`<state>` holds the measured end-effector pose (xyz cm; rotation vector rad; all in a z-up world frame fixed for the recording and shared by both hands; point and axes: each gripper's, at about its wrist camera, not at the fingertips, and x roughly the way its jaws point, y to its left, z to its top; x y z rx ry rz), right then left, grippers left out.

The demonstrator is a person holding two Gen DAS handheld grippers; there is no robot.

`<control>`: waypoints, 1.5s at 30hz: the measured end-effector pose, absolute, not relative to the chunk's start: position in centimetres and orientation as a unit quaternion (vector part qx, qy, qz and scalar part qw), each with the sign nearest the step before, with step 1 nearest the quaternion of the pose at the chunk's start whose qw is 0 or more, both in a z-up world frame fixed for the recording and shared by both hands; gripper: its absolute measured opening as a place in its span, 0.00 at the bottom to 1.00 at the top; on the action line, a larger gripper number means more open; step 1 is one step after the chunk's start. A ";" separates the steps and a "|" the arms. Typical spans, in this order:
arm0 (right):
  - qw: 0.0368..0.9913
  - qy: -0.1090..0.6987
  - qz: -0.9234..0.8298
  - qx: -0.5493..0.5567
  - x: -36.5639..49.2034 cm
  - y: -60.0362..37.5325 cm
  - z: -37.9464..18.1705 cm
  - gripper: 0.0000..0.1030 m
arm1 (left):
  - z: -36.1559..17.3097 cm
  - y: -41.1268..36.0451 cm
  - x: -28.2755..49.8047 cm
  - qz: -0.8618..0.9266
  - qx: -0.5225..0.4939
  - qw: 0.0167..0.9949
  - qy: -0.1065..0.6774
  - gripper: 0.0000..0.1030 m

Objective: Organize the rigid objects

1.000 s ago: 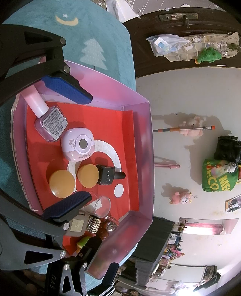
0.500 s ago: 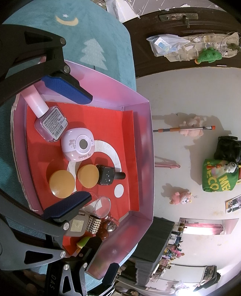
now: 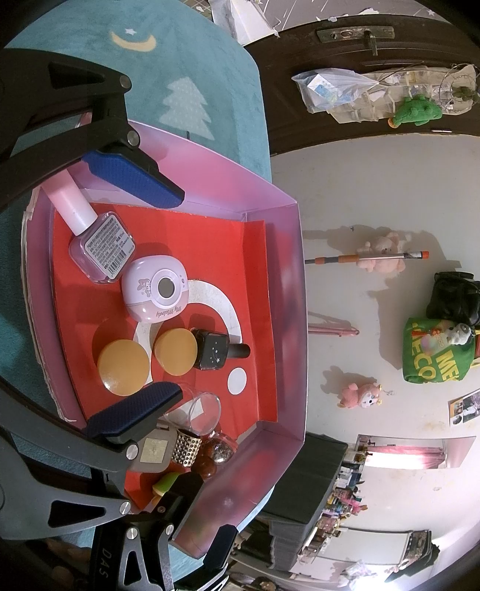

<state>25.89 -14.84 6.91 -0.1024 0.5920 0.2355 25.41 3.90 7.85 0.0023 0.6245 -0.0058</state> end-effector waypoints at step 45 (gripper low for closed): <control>0.949 0.289 0.124 -0.035 23.2 -15.2 8.1 1.00 | 10.1 5.1 21.9 -0.021 -0.040 0.951 0.306 0.93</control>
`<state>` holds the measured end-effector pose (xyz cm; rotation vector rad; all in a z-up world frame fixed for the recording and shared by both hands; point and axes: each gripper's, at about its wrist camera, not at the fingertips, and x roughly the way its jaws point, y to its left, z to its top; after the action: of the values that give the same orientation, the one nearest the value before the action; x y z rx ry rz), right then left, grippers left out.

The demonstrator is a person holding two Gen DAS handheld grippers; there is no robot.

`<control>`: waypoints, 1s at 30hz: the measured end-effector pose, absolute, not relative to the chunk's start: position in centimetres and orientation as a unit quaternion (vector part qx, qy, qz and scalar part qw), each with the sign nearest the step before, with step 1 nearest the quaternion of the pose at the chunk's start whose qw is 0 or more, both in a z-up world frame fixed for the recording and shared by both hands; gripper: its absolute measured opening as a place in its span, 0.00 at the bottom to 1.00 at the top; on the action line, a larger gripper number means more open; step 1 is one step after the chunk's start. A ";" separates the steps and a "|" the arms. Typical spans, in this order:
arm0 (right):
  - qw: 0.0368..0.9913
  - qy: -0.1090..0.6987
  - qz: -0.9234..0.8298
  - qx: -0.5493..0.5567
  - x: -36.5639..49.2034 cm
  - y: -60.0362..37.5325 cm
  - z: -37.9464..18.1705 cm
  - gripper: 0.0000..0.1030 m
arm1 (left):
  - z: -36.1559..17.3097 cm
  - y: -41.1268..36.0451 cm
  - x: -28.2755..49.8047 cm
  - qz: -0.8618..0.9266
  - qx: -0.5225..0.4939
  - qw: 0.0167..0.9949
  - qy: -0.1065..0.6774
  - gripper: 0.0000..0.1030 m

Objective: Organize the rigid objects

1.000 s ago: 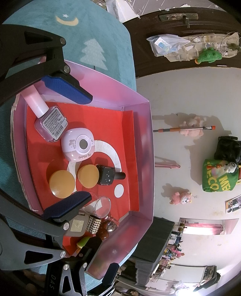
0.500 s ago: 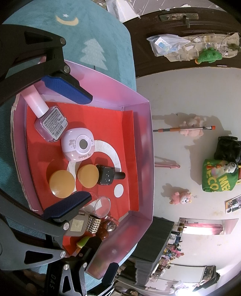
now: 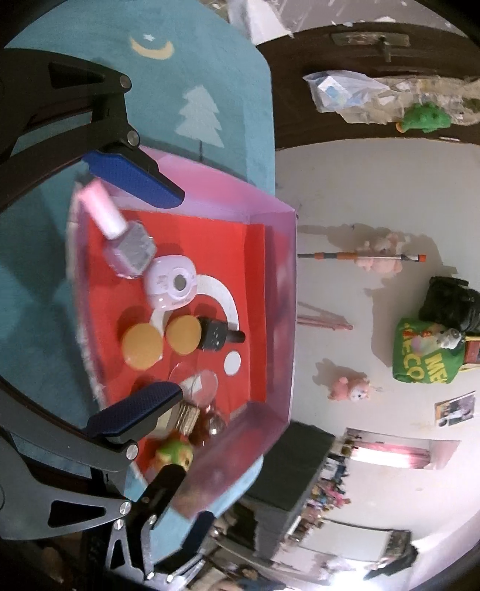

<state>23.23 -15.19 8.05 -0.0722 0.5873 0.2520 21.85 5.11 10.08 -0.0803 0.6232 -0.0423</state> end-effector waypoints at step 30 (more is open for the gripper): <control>0.887 0.454 0.072 -0.040 16.8 -17.0 2.9 1.00 | 3.6 3.3 16.1 0.034 -0.021 0.890 0.455 0.95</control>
<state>16.83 -17.03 2.86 -0.0823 0.9434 0.1490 16.08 3.32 3.57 -0.0446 0.9449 0.0710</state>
